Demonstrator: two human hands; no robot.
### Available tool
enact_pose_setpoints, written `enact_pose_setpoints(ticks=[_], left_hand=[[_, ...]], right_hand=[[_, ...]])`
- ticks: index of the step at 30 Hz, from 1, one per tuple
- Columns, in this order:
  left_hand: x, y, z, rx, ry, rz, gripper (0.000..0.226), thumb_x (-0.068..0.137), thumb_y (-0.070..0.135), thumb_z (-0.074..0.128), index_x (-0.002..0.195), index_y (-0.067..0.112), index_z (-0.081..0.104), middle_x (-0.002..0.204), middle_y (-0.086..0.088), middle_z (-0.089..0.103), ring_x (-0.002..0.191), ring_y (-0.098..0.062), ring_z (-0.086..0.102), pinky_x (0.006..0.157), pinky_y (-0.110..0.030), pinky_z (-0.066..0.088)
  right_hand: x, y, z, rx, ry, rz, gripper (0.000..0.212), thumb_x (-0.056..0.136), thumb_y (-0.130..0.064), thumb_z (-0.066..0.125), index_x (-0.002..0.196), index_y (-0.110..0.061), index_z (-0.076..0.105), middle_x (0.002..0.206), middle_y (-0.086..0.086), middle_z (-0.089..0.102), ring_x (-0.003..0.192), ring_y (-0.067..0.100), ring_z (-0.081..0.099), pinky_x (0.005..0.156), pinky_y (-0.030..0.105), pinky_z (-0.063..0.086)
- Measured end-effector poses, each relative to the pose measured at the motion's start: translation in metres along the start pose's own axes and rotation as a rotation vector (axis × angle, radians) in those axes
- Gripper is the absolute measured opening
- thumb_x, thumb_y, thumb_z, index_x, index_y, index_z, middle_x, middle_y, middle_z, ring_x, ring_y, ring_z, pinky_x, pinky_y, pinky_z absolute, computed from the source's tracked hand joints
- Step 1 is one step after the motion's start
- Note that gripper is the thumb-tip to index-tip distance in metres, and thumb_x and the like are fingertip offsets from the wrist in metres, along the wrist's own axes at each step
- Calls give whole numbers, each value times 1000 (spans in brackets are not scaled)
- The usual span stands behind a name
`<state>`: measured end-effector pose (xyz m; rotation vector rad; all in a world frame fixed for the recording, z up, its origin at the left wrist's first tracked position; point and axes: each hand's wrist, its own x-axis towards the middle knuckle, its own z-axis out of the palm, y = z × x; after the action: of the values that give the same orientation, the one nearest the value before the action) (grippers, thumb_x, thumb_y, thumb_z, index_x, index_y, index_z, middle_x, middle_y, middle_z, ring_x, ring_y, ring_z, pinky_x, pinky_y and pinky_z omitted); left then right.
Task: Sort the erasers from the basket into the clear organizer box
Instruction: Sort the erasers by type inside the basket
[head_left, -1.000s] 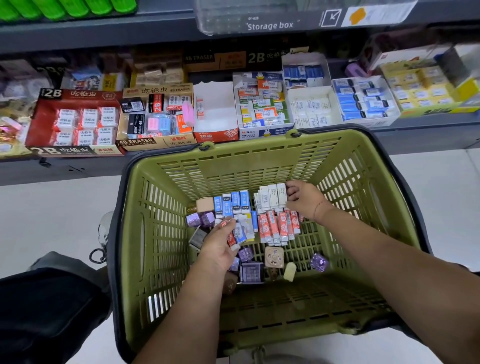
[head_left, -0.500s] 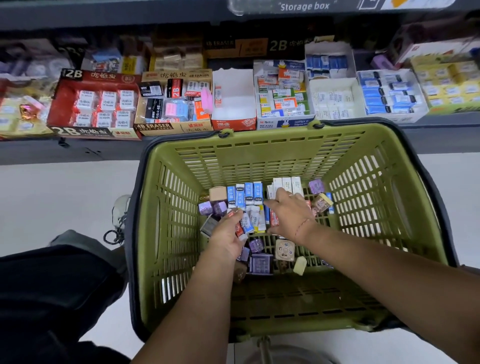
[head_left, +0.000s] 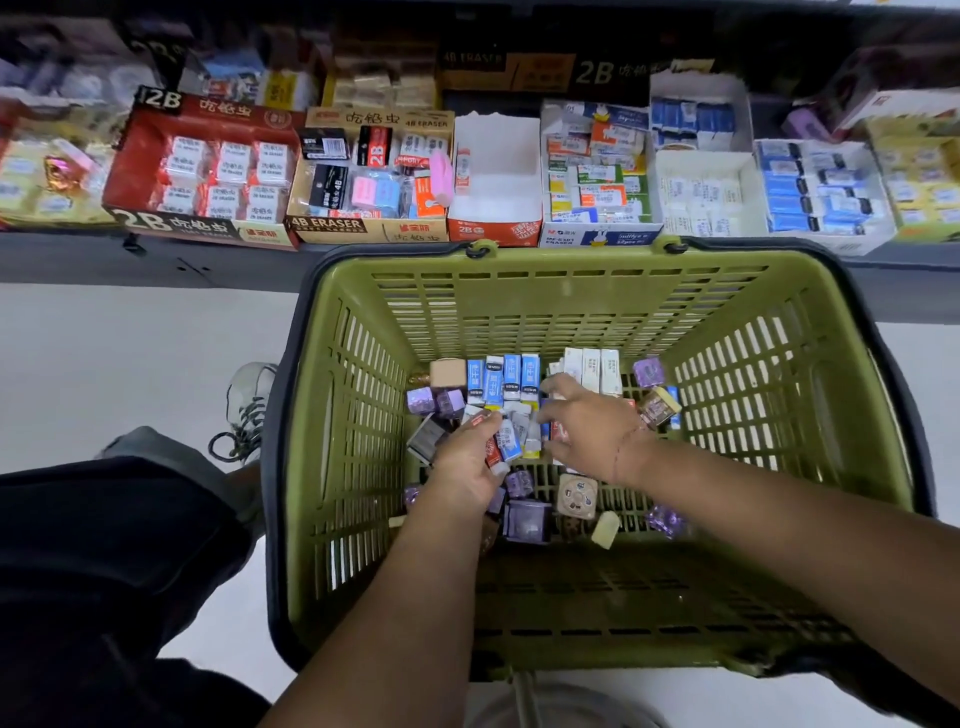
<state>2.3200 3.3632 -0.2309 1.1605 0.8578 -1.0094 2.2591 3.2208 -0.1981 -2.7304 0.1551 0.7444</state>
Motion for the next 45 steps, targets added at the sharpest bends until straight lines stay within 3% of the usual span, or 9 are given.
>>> enact_pose_setpoints(ticks=[5,13,19,24,30,34,37,42,45], left_hand=[[2,-1,0,-2,-10,-13,24,95,14,58,118,8,61,111,-16,67,106,-29,62,103,-46,45],[-2,1,1,11,9,-15,6,95,13,57,92,12,62,87,-11,68,77,-22,64,84,-40,52],[-2,1,1,33,34,-26,4,95,16,60,94,13,63,96,-11,68,96,-26,63,99,-43,48],[-2,2,0,10,19,-19,10,95,16,59,103,12,63,115,-14,66,114,-28,60,104,-47,44],[-4,1,-1,9,27,-29,7,96,16,58,101,12,61,98,-11,67,99,-25,61,93,-36,47],[-7,3,-1,-12,21,-22,5,96,14,57,97,11,61,91,-11,66,86,-23,63,95,-42,49],[-11,5,-1,-51,11,23,11,96,12,55,106,10,60,94,-11,66,80,-22,63,80,-40,53],[-14,19,-1,39,159,226,16,94,14,59,110,15,60,109,-7,61,91,-21,59,62,-29,47],[-14,26,-5,49,170,242,12,94,13,59,105,16,60,115,-6,61,109,-24,55,74,-32,48]], right_hand=[[-4,6,-9,-119,-294,-111,49,88,-35,60,136,-32,47,156,-9,-16,112,21,57,81,26,48],[6,10,-11,-209,-492,-95,57,91,-40,56,144,-34,35,154,-2,-30,139,28,31,108,35,38],[23,-6,-19,-453,-656,-78,64,93,-42,53,149,-32,24,155,10,-26,139,34,26,105,39,41],[32,-17,-17,-631,-714,-78,65,93,-44,53,150,-29,23,154,17,-22,132,37,36,94,39,48],[30,-19,-15,-628,-694,-82,62,92,-44,55,146,-24,32,153,19,-6,124,34,45,93,39,50],[15,-12,-27,-464,-658,-100,64,91,-42,57,148,-32,28,155,12,-14,131,36,38,99,41,46],[5,-2,-40,-266,-527,-137,57,90,-40,58,142,-36,36,155,8,-7,126,35,44,101,36,44],[11,8,-45,-21,-202,-196,59,88,-35,63,140,-41,38,157,7,-17,134,27,40,99,20,36],[21,7,-34,46,-154,-185,58,88,-29,63,140,-40,39,156,2,-21,135,26,38,103,25,39]])
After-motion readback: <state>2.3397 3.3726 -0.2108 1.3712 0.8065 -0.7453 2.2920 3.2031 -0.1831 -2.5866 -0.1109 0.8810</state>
